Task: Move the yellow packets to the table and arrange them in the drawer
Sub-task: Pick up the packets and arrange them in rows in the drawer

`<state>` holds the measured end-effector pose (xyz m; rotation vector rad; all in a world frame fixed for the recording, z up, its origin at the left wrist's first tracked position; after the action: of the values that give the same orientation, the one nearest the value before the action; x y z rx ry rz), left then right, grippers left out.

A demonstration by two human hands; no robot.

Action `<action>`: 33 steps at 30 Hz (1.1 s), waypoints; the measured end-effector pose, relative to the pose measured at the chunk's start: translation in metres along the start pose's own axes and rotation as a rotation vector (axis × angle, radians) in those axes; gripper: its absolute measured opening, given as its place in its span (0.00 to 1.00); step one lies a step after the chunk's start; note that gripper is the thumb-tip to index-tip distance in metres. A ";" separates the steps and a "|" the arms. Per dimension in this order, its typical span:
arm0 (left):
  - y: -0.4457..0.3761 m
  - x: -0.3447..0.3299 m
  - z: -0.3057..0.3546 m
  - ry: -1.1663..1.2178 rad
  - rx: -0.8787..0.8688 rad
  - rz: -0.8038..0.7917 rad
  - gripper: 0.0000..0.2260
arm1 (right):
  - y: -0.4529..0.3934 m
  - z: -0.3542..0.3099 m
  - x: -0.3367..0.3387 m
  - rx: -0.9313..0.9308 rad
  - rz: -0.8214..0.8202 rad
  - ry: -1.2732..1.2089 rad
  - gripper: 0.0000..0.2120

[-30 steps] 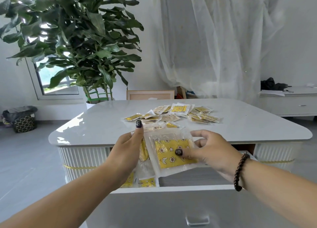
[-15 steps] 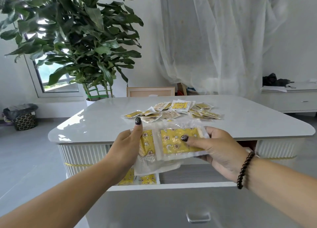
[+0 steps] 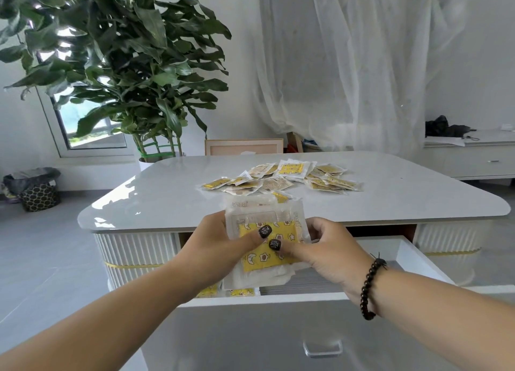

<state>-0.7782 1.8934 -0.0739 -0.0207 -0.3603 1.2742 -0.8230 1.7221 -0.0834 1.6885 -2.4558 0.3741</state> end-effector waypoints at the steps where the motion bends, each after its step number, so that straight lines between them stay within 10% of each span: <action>1: 0.000 0.000 -0.001 -0.013 -0.010 -0.007 0.05 | 0.000 0.000 0.000 -0.002 -0.006 -0.004 0.14; 14: -0.004 0.000 -0.005 -0.066 0.111 -0.155 0.06 | -0.007 -0.013 0.019 -0.012 0.006 -0.145 0.17; 21: -0.008 -0.014 -0.020 0.298 0.330 -0.092 0.12 | -0.017 -0.004 0.000 -0.284 0.016 -0.771 0.33; 25: -0.015 -0.015 -0.030 0.339 0.349 -0.010 0.12 | -0.021 0.006 -0.013 -0.280 0.059 -0.827 0.09; 33: -0.022 -0.023 -0.056 0.174 0.331 0.099 0.07 | -0.047 0.019 -0.030 -0.323 0.199 -0.658 0.07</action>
<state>-0.7483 1.8753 -0.1280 0.1328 0.0044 1.4057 -0.7685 1.7275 -0.1033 1.6060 -2.9118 -0.6363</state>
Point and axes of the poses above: each hand's wrist, its own y-axis away from the middle knuckle, its own x-axis out of the back of the hand, z = x × y, the point moved 2 cm from there along -y, towards the middle knuckle, and after that the axes turned 7 degrees about z, right-handed, at the moved point
